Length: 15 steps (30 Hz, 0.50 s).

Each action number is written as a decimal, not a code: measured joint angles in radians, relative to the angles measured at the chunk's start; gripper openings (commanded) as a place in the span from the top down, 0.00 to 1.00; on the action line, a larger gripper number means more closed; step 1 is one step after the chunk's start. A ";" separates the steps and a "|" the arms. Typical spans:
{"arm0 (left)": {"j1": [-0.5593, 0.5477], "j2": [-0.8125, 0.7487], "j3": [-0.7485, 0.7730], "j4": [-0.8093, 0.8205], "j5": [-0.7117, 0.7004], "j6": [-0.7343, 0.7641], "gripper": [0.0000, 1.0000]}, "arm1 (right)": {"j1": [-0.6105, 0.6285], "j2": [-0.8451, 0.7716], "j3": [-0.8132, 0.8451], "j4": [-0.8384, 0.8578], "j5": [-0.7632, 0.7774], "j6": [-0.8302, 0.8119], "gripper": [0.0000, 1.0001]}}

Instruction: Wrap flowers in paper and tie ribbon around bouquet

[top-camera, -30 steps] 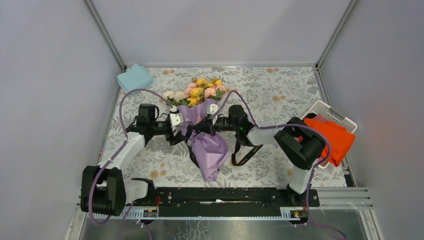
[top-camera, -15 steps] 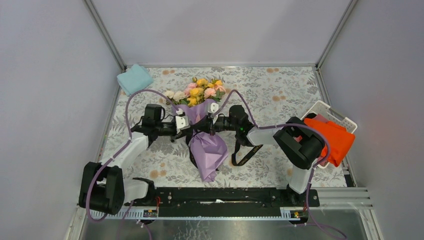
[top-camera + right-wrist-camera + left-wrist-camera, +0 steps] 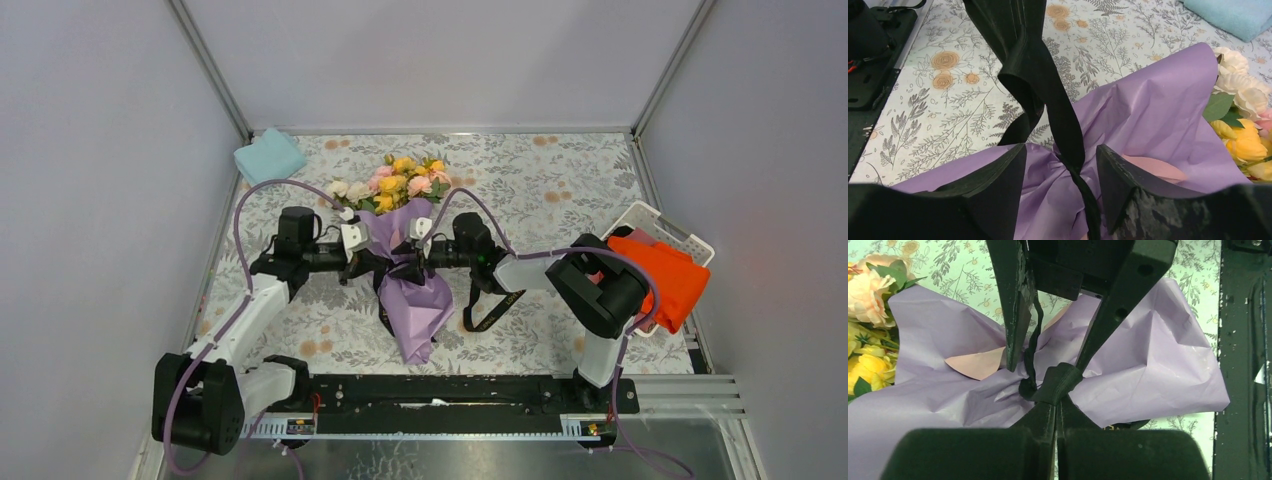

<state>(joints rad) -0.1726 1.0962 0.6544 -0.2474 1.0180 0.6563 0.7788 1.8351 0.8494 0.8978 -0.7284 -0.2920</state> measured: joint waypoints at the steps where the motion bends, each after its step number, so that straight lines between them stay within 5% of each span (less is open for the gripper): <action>1: 0.001 0.000 -0.006 0.011 0.005 -0.016 1.00 | 0.001 0.000 0.000 -0.010 0.000 -0.007 0.37; 7: 0.003 -0.010 -0.018 0.054 0.015 -0.079 1.00 | 0.030 0.040 0.019 0.065 0.002 0.019 0.38; 12: 0.003 -0.013 -0.022 0.084 0.015 -0.098 1.00 | 0.049 0.099 0.044 0.127 0.010 0.074 0.85; 15: 0.004 -0.016 -0.028 0.090 0.015 -0.106 0.99 | 0.051 0.103 0.044 0.139 0.013 0.090 1.00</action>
<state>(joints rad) -0.1684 1.0805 0.6262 -0.1570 1.0328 0.5503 0.8303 1.9385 0.8936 1.0370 -0.7151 -0.2020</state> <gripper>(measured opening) 0.007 0.120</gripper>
